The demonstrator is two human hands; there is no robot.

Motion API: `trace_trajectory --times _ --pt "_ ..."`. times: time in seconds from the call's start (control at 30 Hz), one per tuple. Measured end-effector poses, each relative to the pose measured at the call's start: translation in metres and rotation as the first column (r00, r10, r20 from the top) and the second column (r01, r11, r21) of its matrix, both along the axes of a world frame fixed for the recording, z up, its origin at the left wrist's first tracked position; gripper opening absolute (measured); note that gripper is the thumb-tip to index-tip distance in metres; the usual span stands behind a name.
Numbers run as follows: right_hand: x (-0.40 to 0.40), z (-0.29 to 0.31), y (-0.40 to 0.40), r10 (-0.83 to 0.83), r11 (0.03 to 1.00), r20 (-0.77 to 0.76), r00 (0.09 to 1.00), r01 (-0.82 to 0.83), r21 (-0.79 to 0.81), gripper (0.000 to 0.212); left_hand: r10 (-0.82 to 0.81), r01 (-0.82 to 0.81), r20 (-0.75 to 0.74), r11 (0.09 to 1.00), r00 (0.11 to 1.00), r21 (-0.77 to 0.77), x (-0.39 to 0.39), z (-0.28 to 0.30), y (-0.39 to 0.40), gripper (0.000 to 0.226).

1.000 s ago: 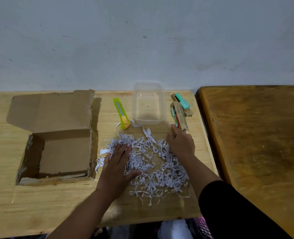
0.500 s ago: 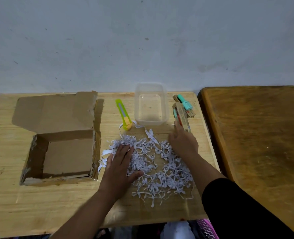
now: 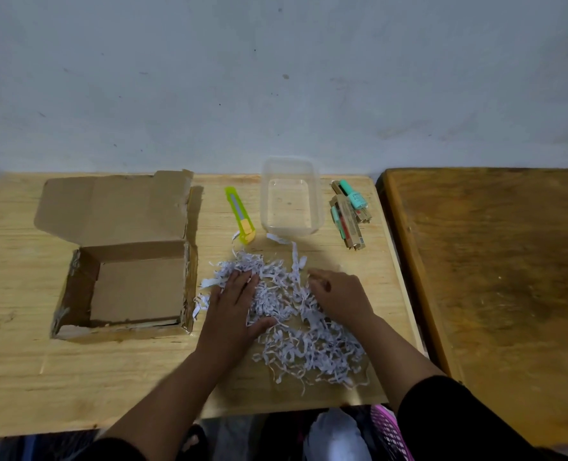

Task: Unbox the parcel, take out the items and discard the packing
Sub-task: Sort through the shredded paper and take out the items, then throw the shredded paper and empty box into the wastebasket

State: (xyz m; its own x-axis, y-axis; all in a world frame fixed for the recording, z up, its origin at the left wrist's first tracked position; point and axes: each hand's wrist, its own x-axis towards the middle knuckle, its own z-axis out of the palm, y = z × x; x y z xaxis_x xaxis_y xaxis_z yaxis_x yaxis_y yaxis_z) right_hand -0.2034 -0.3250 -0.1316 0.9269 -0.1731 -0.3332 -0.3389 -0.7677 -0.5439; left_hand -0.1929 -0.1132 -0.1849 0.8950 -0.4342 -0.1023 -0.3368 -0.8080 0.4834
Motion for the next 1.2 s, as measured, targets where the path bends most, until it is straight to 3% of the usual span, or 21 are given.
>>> trace_trajectory --times 0.13,0.3,0.37,0.43,0.6,0.7,0.83,1.2 --pt "-0.001 0.006 0.007 -0.003 1.000 0.112 0.994 0.002 0.003 0.029 0.028 -0.028 -0.002 0.994 1.000 -0.105 -0.002 0.009 0.000 0.086" --pt "0.009 0.013 0.020 0.003 0.996 0.248 0.969 0.018 -0.084 0.028 0.097 -0.052 0.271 0.985 0.958 -0.167 -0.005 0.029 0.005 0.048" --pt "0.015 0.012 0.025 0.040 0.993 0.289 0.957 -0.005 -0.120 0.031 0.145 -0.099 0.299 0.981 0.943 -0.164 0.001 0.034 0.005 0.045" --pt "0.021 0.007 0.029 0.104 0.984 0.299 0.949 -0.054 -0.171 0.035 0.151 -0.120 0.234 0.983 0.961 -0.140 0.011 0.033 0.003 0.053" --pt "0.024 -0.008 0.036 0.195 0.970 0.088 0.977 -0.179 -0.162 0.045 0.049 -0.038 -0.163 0.997 0.985 0.070 0.024 0.024 0.003 0.071" --pt "0.015 -0.011 0.037 0.275 0.959 0.134 0.952 -0.262 -0.109 0.048 0.004 0.003 -0.159 0.999 0.987 0.044 0.018 0.024 0.006 0.071" --pt "-0.016 0.001 0.019 0.242 0.968 0.295 0.924 -0.207 -0.145 0.069 -0.036 0.035 -0.140 0.999 0.989 -0.008 0.012 0.025 0.015 0.088" --pt "-0.109 -0.002 -0.002 0.016 0.990 0.088 0.996 -0.003 -0.143 0.123 -0.236 0.263 -0.243 0.961 0.941 0.085 0.014 0.031 0.024 0.132"
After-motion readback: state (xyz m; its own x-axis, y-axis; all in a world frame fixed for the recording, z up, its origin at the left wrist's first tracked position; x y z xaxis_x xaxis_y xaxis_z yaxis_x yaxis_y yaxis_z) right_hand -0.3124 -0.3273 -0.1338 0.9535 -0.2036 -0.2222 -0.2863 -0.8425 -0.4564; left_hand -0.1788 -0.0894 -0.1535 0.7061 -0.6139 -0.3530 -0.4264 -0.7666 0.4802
